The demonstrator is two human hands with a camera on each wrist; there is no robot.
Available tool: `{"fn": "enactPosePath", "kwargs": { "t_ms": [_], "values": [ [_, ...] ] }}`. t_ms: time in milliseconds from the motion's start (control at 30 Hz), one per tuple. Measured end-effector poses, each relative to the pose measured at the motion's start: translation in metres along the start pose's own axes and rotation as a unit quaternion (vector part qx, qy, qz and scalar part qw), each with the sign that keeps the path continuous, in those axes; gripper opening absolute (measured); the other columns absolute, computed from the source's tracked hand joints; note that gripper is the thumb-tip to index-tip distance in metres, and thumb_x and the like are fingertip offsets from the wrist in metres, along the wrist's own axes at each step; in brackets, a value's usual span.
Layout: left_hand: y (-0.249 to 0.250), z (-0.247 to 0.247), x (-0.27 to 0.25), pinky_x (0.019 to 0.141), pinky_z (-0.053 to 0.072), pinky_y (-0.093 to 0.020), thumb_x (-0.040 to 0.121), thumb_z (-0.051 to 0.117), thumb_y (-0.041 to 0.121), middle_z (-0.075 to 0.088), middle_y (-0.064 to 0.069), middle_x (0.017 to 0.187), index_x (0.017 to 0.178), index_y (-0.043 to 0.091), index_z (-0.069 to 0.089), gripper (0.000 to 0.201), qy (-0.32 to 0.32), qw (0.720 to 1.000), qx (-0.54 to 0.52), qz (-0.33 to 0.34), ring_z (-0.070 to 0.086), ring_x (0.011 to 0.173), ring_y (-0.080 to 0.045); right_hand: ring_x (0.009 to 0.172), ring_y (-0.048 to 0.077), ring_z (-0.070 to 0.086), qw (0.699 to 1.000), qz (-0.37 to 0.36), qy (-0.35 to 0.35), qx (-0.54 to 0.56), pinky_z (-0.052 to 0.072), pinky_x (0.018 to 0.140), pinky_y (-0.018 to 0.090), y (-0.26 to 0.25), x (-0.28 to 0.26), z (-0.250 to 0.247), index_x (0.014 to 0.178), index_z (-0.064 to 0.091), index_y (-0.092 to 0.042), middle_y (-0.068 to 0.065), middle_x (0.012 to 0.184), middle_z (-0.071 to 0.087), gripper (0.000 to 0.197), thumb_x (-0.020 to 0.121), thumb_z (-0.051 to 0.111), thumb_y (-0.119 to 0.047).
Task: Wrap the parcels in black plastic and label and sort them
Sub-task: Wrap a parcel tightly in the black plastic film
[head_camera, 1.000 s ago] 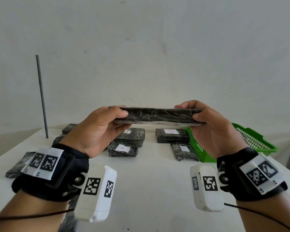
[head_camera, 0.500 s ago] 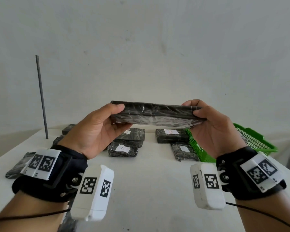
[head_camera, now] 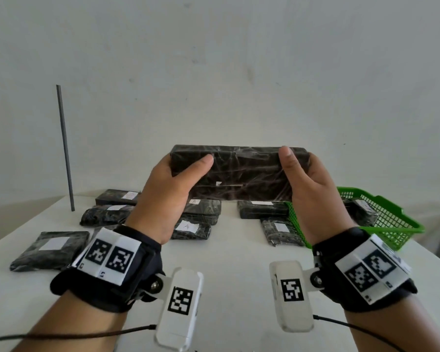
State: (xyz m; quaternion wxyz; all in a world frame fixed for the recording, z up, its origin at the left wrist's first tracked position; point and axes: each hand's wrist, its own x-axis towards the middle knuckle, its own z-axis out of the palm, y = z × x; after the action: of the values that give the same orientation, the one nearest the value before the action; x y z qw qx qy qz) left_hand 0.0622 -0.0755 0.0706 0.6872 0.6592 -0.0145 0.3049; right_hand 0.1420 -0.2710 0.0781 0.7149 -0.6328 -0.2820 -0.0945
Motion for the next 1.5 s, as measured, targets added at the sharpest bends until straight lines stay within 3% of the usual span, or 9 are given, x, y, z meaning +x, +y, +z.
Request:
{"fn": "enactPosePath", "kwargs": {
  "t_ms": [67, 200, 333, 567, 733, 833, 967, 1133, 1500],
  "values": [
    [-0.001, 0.003, -0.002, 0.105, 0.054, -0.046, 0.084, 0.073, 0.042, 0.079, -0.005, 0.112, 0.115, 0.011, 0.073, 0.044, 0.017, 1.000, -0.004, 0.024, 0.074, 0.109, -0.020, 0.107, 0.055, 0.065, 1.000, -0.002, 0.005, 0.007, 0.055, 0.095, 0.067, 0.001, 0.002, -0.001, 0.116, 0.060, 0.005, 0.035, 0.115, 0.067, 0.087, 0.085, 0.069, -0.075],
    [-0.002, 0.009, -0.001, 0.086, 0.059, -0.026, 0.093, 0.074, 0.033, 0.080, 0.000, 0.100, 0.107, 0.012, 0.074, 0.026, 0.037, 0.998, 0.014, 0.046, 0.076, 0.098, -0.013, 0.101, 0.033, 0.076, 0.998, -0.018, 0.052, -0.016, 0.060, 0.093, 0.057, 0.004, 0.002, 0.002, 0.109, 0.067, -0.009, 0.013, 0.106, 0.079, 0.067, 0.081, 0.071, -0.069],
    [-0.001, 0.013, -0.002, 0.074, 0.054, -0.014, 0.092, 0.075, 0.029, 0.078, 0.002, 0.091, 0.104, 0.008, 0.073, 0.025, 0.062, 0.995, 0.020, 0.082, 0.075, 0.088, -0.009, 0.099, 0.036, 0.075, 0.994, -0.018, 0.105, -0.001, 0.061, 0.089, 0.058, 0.008, -0.001, 0.010, 0.106, 0.064, -0.010, 0.017, 0.105, 0.076, 0.066, 0.076, 0.075, -0.068],
    [-0.003, 0.014, -0.003, 0.077, 0.059, -0.019, 0.089, 0.078, 0.033, 0.080, -0.005, 0.097, 0.103, 0.004, 0.073, 0.033, 0.060, 0.997, 0.008, 0.053, 0.077, 0.093, -0.015, 0.096, 0.044, 0.074, 0.991, -0.007, 0.133, -0.005, 0.063, 0.083, 0.059, 0.006, 0.000, 0.014, 0.101, 0.065, -0.005, 0.021, 0.102, 0.076, 0.072, 0.067, 0.087, -0.064],
    [0.000, 0.016, -0.002, 0.086, 0.062, -0.037, 0.087, 0.080, 0.036, 0.080, -0.006, 0.094, 0.096, 0.007, 0.074, 0.031, 0.081, 0.996, 0.010, 0.048, 0.078, 0.092, -0.020, 0.087, 0.030, 0.076, 0.987, -0.001, 0.156, -0.027, 0.064, 0.081, 0.054, 0.000, -0.004, 0.022, 0.101, 0.064, -0.011, 0.014, 0.096, 0.076, 0.064, 0.067, 0.094, -0.056],
    [0.002, 0.016, -0.001, 0.084, 0.063, -0.038, 0.084, 0.082, 0.039, 0.080, -0.005, 0.091, 0.091, 0.009, 0.074, 0.032, 0.098, 0.993, 0.020, 0.057, 0.077, 0.090, -0.020, 0.085, 0.017, 0.074, 0.985, 0.004, 0.164, -0.059, 0.064, 0.082, 0.043, -0.006, -0.007, 0.028, 0.109, 0.061, -0.016, 0.003, 0.093, 0.075, 0.067, 0.067, 0.094, -0.056],
    [0.004, 0.014, -0.004, 0.086, 0.063, -0.041, 0.082, 0.083, 0.042, 0.079, -0.006, 0.091, 0.095, 0.007, 0.073, 0.038, 0.108, 0.991, 0.033, 0.072, 0.077, 0.090, -0.020, 0.083, 0.003, 0.068, 0.982, -0.016, 0.157, -0.107, 0.054, 0.070, 0.015, -0.011, -0.008, 0.033, 0.118, 0.056, -0.020, -0.009, 0.097, 0.071, 0.076, 0.065, 0.092, -0.060],
    [0.007, 0.011, -0.006, 0.083, 0.062, -0.037, 0.079, 0.084, 0.043, 0.079, -0.002, 0.088, 0.096, 0.009, 0.074, 0.039, 0.105, 0.988, 0.067, 0.089, 0.076, 0.086, -0.016, 0.081, 0.003, 0.059, 0.977, -0.035, 0.141, -0.158, 0.043, 0.062, 0.006, -0.011, -0.008, 0.031, 0.118, 0.053, -0.020, -0.009, 0.099, 0.064, 0.081, 0.063, 0.090, -0.066],
    [0.011, -0.008, 0.000, 0.100, 0.055, -0.053, 0.069, 0.086, 0.048, 0.080, -0.001, 0.105, 0.110, 0.015, 0.071, 0.055, 0.011, 0.993, 0.082, 0.081, 0.076, 0.104, -0.022, 0.097, -0.001, 0.071, 0.989, -0.049, 0.069, -0.123, 0.057, 0.082, 0.017, -0.014, -0.006, 0.019, 0.121, 0.055, -0.020, -0.010, 0.106, 0.075, 0.076, 0.064, 0.095, -0.049]
  ]
}}
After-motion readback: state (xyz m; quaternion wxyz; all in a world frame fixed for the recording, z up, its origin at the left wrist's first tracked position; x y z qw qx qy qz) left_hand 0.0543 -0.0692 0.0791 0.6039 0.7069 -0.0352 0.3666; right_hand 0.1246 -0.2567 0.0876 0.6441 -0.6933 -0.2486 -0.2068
